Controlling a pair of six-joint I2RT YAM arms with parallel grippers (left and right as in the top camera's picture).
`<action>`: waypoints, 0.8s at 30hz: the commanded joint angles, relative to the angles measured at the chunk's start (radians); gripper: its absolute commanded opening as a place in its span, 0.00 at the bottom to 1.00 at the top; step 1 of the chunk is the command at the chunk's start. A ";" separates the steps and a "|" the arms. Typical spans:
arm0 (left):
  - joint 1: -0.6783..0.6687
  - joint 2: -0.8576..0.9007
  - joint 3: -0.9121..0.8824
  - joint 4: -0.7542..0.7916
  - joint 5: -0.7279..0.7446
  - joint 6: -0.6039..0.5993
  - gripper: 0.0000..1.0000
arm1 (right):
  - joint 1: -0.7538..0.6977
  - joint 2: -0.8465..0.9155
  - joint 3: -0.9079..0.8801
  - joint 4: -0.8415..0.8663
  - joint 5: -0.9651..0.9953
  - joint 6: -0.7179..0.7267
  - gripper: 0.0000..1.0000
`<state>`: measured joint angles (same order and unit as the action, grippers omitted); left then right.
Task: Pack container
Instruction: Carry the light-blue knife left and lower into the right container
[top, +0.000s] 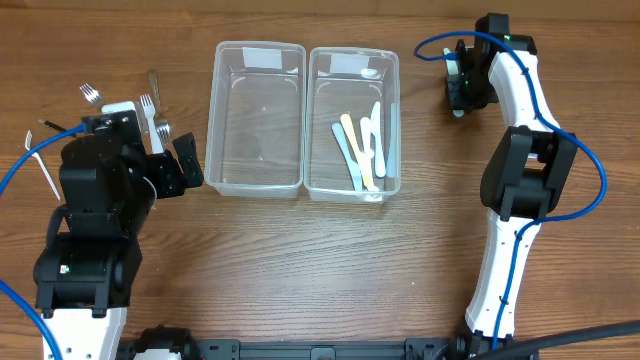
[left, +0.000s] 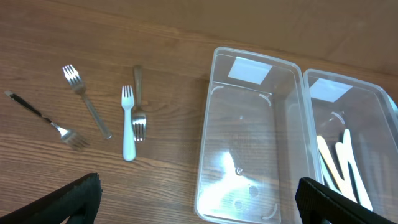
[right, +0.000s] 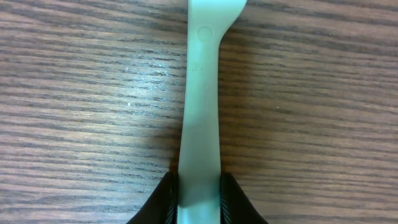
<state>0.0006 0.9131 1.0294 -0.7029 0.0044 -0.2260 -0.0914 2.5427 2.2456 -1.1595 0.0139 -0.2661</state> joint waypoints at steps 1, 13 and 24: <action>0.006 0.001 0.024 0.005 0.015 0.016 1.00 | -0.005 -0.006 -0.006 0.003 -0.008 -0.003 0.16; 0.006 0.001 0.024 0.006 0.015 0.016 1.00 | -0.005 -0.006 -0.006 0.006 -0.008 -0.003 0.04; 0.006 0.002 0.024 0.005 0.014 0.016 1.00 | -0.005 -0.053 0.081 -0.023 -0.008 0.058 0.04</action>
<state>0.0006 0.9131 1.0294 -0.7029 0.0048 -0.2260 -0.0914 2.5423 2.2578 -1.1767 0.0128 -0.2382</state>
